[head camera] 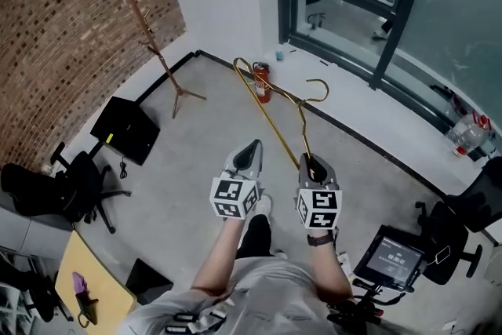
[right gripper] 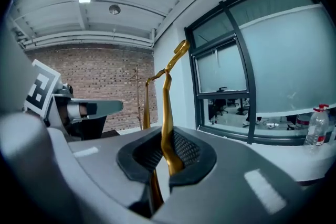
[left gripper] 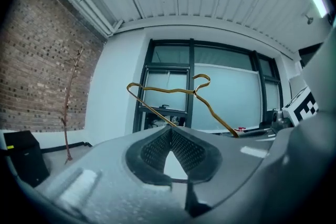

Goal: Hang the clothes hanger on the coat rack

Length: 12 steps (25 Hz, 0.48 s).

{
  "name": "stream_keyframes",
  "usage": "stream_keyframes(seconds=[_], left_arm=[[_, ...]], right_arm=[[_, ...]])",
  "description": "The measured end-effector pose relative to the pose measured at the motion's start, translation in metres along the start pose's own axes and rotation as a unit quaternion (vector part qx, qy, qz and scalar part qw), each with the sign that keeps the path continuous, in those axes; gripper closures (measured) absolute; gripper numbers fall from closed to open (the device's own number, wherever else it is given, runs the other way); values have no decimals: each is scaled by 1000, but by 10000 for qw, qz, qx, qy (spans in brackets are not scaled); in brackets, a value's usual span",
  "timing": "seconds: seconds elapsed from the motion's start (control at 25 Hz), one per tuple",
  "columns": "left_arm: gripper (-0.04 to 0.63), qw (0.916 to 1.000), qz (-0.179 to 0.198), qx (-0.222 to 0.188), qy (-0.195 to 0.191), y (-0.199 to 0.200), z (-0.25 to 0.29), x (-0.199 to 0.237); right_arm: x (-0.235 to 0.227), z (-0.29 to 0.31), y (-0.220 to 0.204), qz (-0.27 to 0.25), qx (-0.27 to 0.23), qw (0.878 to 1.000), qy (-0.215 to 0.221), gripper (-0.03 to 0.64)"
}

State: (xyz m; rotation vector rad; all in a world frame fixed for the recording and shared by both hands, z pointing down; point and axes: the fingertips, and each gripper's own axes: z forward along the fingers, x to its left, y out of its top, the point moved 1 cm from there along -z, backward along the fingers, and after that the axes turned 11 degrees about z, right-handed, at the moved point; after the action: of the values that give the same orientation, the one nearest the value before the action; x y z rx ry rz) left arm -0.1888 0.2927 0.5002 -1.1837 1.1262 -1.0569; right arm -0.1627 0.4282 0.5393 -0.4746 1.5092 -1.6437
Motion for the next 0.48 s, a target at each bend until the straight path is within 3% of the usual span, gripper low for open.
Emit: stream_keyframes(seconds=[0.12, 0.28, 0.48], left_arm=[[595, 10000, -28, -11, -82, -3, 49, 21], [595, 9999, -124, 3, 12, 3, 118, 80], [595, 9997, 102, -227, -63, 28, 192, 137]], right_arm=[[-18, 49, 7, 68, 132, 9999, -77, 591], [-17, 125, 36, -138, 195, 9997, 8, 591], [-12, 208, 83, -335, 12, 9994, 64, 591]])
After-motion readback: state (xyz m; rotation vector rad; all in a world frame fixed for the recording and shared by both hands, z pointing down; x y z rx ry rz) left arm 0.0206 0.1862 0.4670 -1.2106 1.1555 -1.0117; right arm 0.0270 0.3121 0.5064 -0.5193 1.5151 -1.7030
